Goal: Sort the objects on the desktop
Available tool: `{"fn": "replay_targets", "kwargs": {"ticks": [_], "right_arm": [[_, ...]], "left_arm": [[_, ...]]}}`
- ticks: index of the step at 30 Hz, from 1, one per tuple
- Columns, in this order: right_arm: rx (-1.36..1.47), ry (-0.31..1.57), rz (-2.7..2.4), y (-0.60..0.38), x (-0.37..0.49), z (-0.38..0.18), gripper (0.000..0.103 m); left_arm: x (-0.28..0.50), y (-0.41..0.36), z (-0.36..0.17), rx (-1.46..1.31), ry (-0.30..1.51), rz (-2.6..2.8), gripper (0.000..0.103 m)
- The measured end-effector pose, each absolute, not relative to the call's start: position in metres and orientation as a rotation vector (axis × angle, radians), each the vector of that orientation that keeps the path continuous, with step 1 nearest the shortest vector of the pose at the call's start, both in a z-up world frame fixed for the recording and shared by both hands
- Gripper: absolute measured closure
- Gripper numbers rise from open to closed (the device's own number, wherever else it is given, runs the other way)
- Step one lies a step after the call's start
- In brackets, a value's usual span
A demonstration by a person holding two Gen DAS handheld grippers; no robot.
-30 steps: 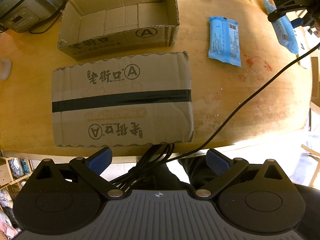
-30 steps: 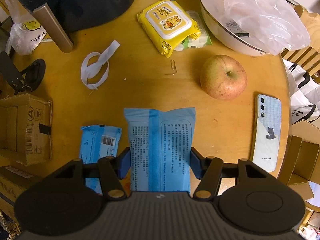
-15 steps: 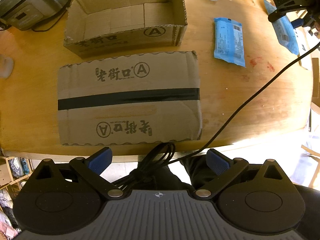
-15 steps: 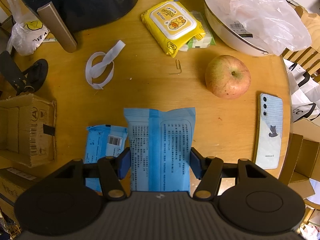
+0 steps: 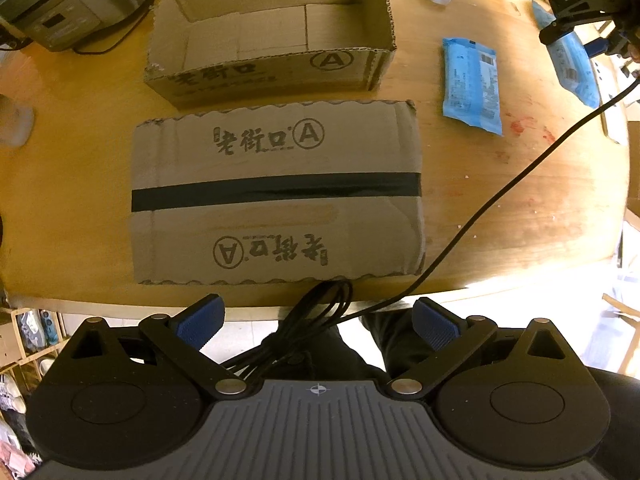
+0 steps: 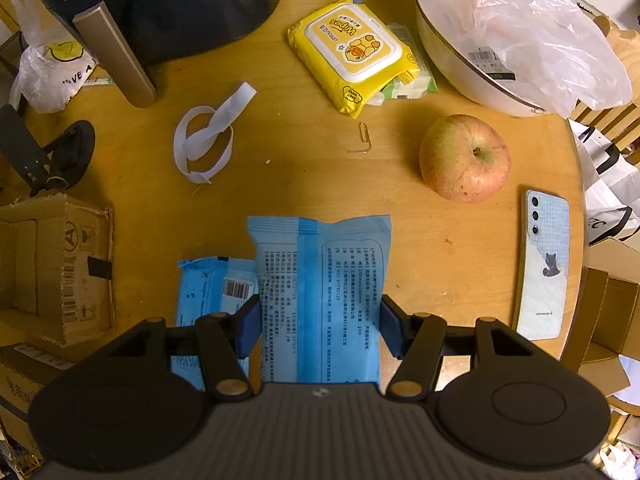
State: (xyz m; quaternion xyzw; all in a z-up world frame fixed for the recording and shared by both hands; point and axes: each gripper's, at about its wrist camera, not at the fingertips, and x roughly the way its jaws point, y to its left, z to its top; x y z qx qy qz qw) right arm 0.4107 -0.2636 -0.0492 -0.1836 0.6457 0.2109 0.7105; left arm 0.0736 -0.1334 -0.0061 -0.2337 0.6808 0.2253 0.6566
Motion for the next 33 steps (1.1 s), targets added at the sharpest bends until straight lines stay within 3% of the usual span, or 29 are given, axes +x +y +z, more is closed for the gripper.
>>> {"fn": "replay_targets", "kwargs": {"ticks": [33], "right_arm": [[-0.413,1.418,0.495,-0.209,0.375,-0.037,0.044]], "left_arm": [[0.033,-0.088,-0.003,-0.558,1.52,0.532,0.0]]}}
